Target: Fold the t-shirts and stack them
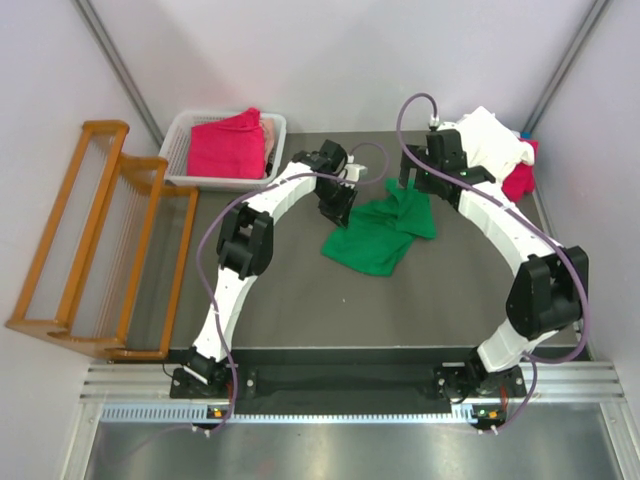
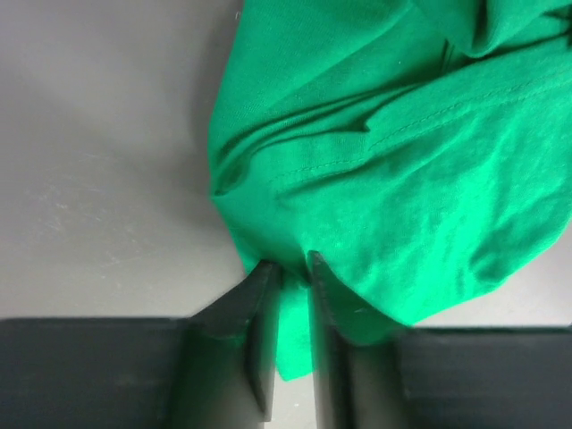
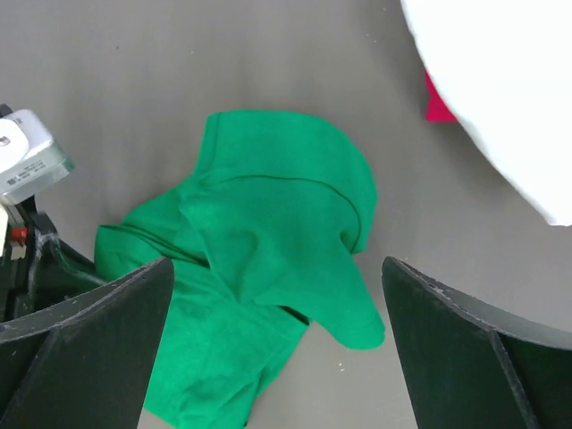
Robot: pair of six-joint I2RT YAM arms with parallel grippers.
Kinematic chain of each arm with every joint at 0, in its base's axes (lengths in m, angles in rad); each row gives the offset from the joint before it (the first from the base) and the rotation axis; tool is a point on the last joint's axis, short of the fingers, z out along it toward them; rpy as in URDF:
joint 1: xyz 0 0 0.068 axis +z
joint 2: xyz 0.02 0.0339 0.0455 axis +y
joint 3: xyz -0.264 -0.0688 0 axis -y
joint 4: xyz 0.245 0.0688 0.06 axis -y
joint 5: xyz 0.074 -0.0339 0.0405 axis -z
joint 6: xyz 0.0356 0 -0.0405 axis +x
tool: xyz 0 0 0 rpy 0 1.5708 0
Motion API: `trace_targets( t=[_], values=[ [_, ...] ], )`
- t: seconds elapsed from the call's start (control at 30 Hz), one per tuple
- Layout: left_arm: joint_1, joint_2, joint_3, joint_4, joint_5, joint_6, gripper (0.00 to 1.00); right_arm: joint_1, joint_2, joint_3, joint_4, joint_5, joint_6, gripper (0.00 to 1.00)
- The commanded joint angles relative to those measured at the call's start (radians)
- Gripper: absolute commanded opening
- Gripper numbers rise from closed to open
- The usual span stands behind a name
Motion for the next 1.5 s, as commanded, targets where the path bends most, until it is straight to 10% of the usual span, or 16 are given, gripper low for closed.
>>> trace_targets(
  t=[0.0,0.13,0.63,0.83,1.1,1.47],
  values=[
    [0.001,-0.050,-0.034,0.050,-0.003,-0.003,0.15,0.013,0.022,0.005,0.037,-0.009,0.002,1.00],
    [0.001,-0.066,-0.083,0.067,0.002,0.004,0.00,0.014,0.026,0.000,0.037,-0.008,0.003,1.00],
    [0.103,-0.244,-0.265,0.038,0.052,0.038,0.00,0.023,0.269,0.032,0.015,-0.066,-0.003,0.99],
    [0.109,-0.247,-0.285,0.022,0.069,0.035,0.00,0.040,0.222,0.049,0.004,-0.046,-0.013,0.18],
    [0.129,-0.281,-0.290,0.010,0.061,0.052,0.00,0.103,0.109,0.042,-0.043,0.142,-0.056,0.00],
    [0.241,-0.402,-0.324,0.001,0.089,0.041,0.00,0.014,-0.151,0.014,-0.016,0.493,-0.061,0.00]
  ],
)
